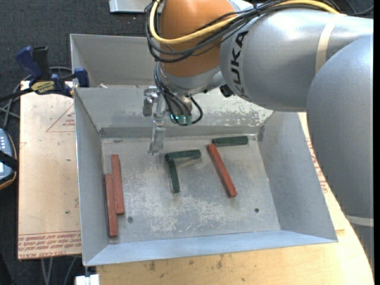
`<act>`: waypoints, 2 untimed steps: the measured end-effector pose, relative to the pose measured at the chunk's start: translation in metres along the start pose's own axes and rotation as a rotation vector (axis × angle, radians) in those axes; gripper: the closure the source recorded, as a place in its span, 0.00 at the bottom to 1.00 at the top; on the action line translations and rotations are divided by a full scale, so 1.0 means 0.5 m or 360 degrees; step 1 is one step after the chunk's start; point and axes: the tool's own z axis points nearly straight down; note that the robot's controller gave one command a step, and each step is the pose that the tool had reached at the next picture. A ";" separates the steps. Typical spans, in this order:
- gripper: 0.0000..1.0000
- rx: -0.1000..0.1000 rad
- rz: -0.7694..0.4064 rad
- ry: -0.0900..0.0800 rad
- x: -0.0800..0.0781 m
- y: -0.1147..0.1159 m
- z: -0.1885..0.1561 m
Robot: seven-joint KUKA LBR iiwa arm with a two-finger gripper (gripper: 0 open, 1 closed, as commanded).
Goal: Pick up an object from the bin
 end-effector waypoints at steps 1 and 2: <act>0.00 -0.0002 0.0004 -0.0013 -0.003 -0.002 -0.011; 0.00 -0.0003 -0.0162 -0.0019 0.011 -0.045 0.054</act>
Offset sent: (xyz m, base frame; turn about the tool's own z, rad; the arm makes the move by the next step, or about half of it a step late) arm -0.0260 -0.0823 -0.1123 -0.3539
